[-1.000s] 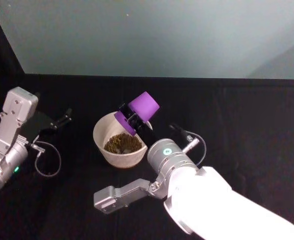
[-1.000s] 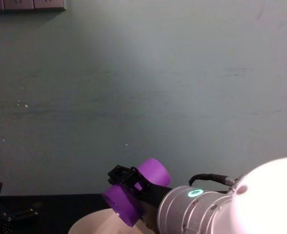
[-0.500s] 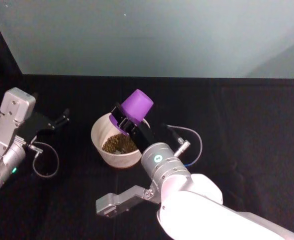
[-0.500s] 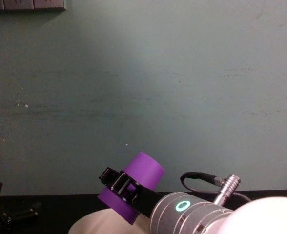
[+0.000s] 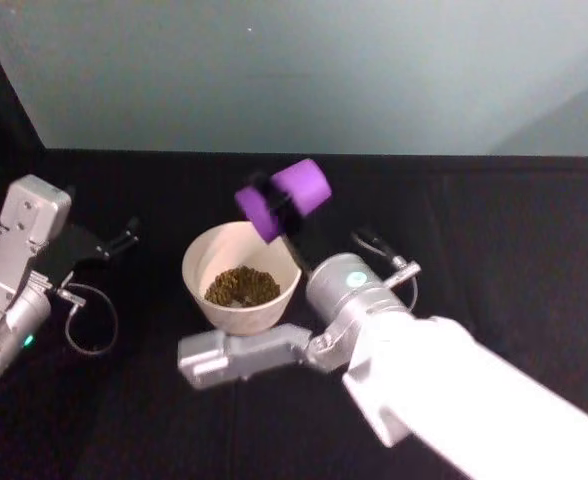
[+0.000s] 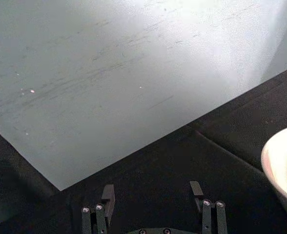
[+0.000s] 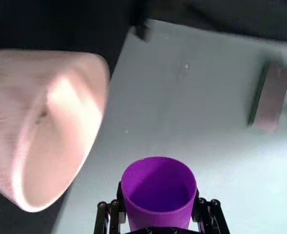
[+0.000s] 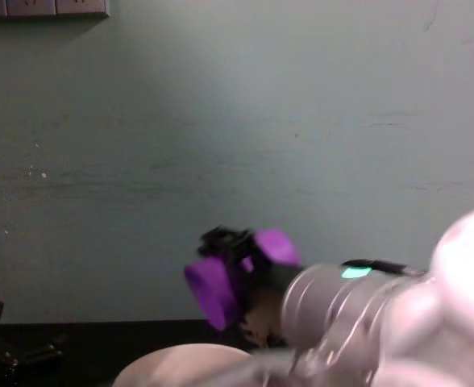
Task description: Pick up the cup and pour the mung beans from the cup into the bowl.
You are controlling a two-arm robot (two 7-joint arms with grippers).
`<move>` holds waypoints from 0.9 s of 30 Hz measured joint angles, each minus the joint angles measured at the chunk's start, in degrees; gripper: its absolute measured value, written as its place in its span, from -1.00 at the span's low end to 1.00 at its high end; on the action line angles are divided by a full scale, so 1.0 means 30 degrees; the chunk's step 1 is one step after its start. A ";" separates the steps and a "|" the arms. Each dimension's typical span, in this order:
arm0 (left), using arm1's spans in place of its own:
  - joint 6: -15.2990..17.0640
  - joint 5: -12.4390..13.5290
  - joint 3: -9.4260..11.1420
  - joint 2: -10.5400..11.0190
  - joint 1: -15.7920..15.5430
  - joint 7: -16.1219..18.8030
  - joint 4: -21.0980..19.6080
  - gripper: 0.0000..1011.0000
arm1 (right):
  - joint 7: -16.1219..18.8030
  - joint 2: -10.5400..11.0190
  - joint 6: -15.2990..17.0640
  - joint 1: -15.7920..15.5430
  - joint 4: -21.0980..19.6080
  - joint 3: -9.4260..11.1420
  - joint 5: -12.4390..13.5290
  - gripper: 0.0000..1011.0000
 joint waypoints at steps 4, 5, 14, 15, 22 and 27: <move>0.0003 0.0000 0.0000 -0.0001 0.0000 0.0000 0.0000 0.98 | -0.0378 -0.0197 -0.0337 -0.0559 -0.0391 0.1914 0.3720 0.44; 0.0003 0.0001 0.0000 0.0000 0.0001 0.0001 0.0001 0.98 | -0.0379 -0.0263 -0.0415 -0.0662 -0.0421 0.2292 0.4385 0.44; 0.0003 0.0000 0.0001 -0.0001 0.0000 0.0000 0.0001 0.98 | -0.0067 -0.1329 -0.1478 -0.1740 -0.0013 0.6608 1.2187 0.44; 0.0003 0.0000 0.0001 -0.0001 0.0000 0.0000 0.0001 0.98 | 0.0018 -0.1554 -0.1654 -0.1889 0.0155 0.7270 1.3406 0.44; 0.0003 0.0001 0.0000 0.0000 0.0000 0.0000 0.0002 0.98 | 0.0331 -0.2426 -0.2171 -0.2436 0.0932 0.9539 1.7610 0.44; 0.0003 0.0000 0.0001 -0.0001 0.0000 0.0001 0.0001 0.98 | 0.0648 -0.3039 -0.2535 -0.2790 0.1761 1.1052 2.0497 0.44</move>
